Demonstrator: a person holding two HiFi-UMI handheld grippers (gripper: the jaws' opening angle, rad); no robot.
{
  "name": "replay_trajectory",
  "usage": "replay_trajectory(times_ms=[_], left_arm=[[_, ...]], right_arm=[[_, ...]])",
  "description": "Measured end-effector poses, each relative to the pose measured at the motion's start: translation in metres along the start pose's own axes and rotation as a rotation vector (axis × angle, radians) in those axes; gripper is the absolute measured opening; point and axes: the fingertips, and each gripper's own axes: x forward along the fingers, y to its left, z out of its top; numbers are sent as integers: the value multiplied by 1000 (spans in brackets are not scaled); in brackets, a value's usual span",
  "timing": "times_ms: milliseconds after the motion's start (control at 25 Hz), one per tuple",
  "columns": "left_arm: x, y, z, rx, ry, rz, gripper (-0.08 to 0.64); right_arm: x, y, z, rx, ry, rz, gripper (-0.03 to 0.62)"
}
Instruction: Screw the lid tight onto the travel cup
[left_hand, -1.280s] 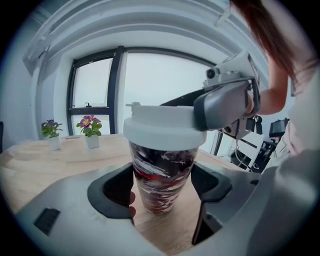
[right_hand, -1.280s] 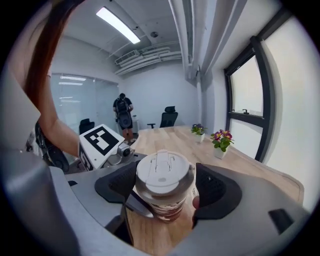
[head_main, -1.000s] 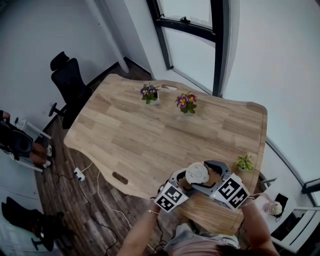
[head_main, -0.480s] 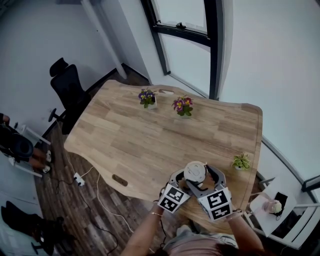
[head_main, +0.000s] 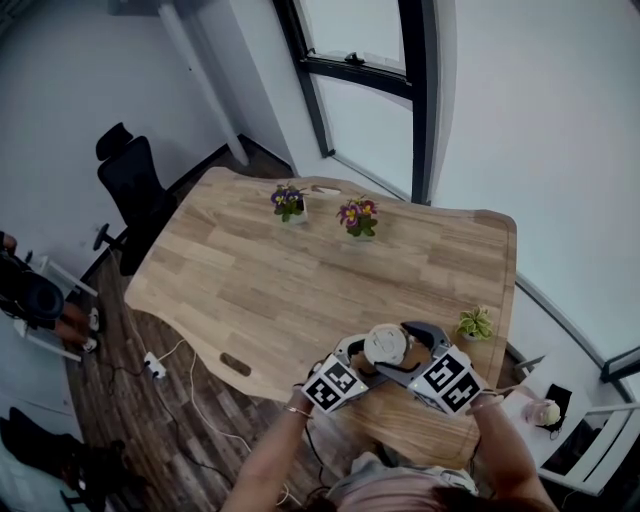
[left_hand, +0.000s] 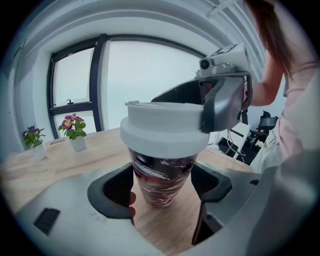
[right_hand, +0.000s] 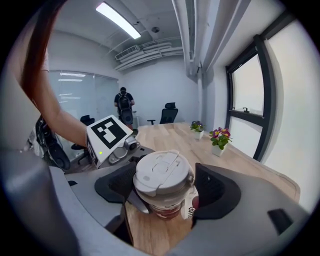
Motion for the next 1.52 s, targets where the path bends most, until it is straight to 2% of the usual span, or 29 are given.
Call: replay_trajectory(times_ms=[80, 160, 520, 600, 760, 960, 1080, 1240, 1520], left_arm=[[0, 0, 1, -2, -1, 3, 347], [0, 0, 1, -15, -13, 24, 347], [3, 2, 3, -53, -48, 151, 347], [4, 2, 2, -53, -47, 151, 347], [3, -1, 0, -19, -32, 88, 347], [2, -3, -2, 32, -1, 6, 347], [2, -4, -2, 47, 17, -14, 347], [3, -3, -2, 27, -3, 22, 347], [6, 0, 2, -34, -60, 139, 347]], right_arm=[[0, 0, 0, 2, 1, 6, 342], [-1, 0, 2, 9, -21, -23, 342], [-5, -4, 2, 134, -90, -331, 341], [-5, -2, 2, 146, -96, -319, 341], [-8, 2, 2, 139, -102, -185, 343], [-7, 4, -4, 54, -15, -24, 350], [-5, 6, -5, 31, 16, 26, 348], [-5, 6, -4, 43, -14, -20, 348], [-7, 1, -3, 143, -87, -225, 348]])
